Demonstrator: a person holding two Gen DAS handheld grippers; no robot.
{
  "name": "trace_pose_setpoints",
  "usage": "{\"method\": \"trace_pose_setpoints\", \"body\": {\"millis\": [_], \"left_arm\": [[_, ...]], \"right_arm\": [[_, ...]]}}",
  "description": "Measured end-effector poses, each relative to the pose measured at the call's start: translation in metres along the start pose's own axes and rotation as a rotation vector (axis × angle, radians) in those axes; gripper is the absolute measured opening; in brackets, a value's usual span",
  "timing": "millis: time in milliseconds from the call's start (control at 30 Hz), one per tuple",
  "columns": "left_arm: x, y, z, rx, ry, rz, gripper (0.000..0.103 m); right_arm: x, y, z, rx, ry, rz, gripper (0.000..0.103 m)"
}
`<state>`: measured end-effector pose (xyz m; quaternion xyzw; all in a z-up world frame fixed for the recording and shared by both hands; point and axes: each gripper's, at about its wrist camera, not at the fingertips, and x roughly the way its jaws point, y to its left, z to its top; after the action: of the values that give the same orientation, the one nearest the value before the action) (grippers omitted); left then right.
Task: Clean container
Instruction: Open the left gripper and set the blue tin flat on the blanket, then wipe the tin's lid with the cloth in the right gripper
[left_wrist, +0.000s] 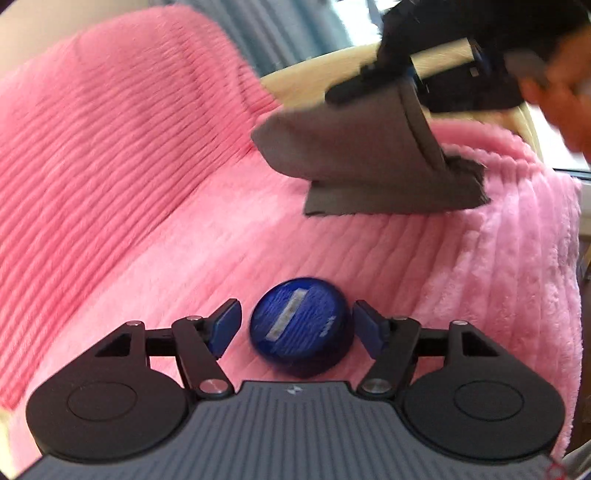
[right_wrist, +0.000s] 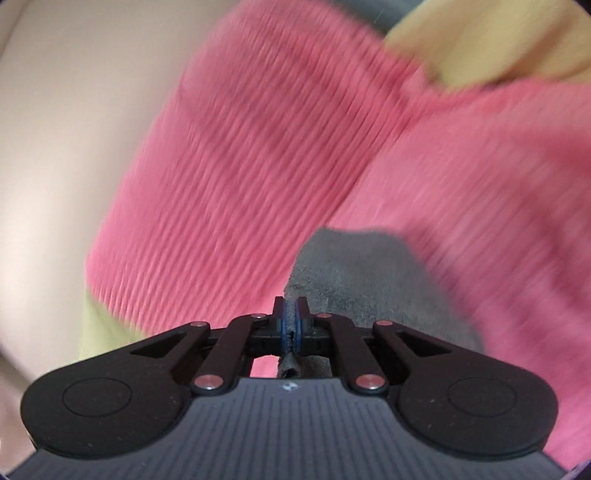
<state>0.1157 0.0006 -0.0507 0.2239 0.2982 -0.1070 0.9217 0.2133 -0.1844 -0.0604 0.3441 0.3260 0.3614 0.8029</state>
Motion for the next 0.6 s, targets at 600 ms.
{"method": "trace_pose_setpoints", "body": {"millis": [600], "left_arm": [[0.025, 0.017, -0.018, -0.116, 0.024, -0.132, 0.069]], "right_arm": [[0.075, 0.038, -0.039, -0.338, 0.408, -0.213, 0.001]]}}
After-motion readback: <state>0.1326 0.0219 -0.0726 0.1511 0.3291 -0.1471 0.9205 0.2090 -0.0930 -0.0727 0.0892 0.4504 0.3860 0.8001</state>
